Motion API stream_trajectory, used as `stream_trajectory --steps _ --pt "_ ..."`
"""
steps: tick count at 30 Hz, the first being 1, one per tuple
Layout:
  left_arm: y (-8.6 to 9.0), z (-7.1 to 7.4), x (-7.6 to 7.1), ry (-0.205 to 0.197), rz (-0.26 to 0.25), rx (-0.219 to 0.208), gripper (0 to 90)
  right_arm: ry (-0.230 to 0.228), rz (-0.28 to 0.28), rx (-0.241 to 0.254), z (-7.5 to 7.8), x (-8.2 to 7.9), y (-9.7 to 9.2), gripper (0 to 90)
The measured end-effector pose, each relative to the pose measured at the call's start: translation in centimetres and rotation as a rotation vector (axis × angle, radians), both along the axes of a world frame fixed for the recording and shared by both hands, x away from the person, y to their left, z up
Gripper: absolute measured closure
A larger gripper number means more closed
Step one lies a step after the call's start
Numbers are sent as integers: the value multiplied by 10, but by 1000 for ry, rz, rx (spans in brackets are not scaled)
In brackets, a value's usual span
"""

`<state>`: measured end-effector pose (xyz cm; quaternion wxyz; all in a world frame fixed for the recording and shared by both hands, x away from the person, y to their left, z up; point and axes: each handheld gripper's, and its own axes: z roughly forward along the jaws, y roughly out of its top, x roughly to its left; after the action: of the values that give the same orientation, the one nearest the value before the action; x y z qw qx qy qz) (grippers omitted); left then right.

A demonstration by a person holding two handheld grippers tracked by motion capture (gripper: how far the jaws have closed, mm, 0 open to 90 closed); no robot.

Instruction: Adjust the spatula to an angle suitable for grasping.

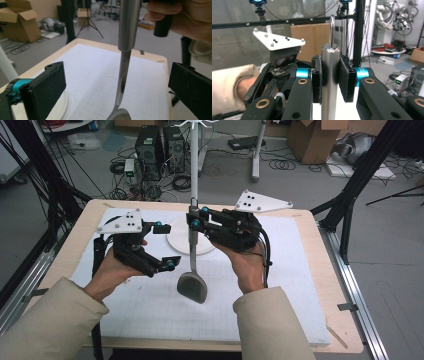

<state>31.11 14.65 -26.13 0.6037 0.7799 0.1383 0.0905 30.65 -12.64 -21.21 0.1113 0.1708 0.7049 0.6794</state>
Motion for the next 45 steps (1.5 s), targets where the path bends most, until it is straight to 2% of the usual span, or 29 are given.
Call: stream_trajectory --steps 2,8,14,17,19,22,24,29,32,40,45 --pt "1 3 -1 1 -32 -3 18 -5 23 -5 0 0 0 759" --pt "1 12 -2 -4 -112 -53 18 -17 106 -2 -2 0 0 759" --pt "-3 17 -5 -6 -192 -76 27 -26 187 36 -1 -1 0 759" --pt "-4 20 -5 -8 -223 -90 80 -36 223 51 -1 -3 1 759" --pt "-5 21 -5 -7 -228 -80 82 -36 241 52 -1 -3 2 759" --pt "-6 22 -4 -6 -237 -89 88 -37 259 46 -1 -3 3 759" --pt "-7 23 -4 -16 -238 -101 107 -35 267 43 -1 -3 4 759" --pt "-9 23 -3 -20 -244 -98 162 -37 282 43 -2 -2 6 759" --pt "-10 23 -3 -35 -242 -104 251 -30 289 45 -2 -2 6 759" --pt "-12 24 -5 -44 -251 -122 375 -37 308 49 -2 -2 7 759" --pt "-11 26 -6 -51 -238 -138 454 -40 310 44 -2 -3 8 759"
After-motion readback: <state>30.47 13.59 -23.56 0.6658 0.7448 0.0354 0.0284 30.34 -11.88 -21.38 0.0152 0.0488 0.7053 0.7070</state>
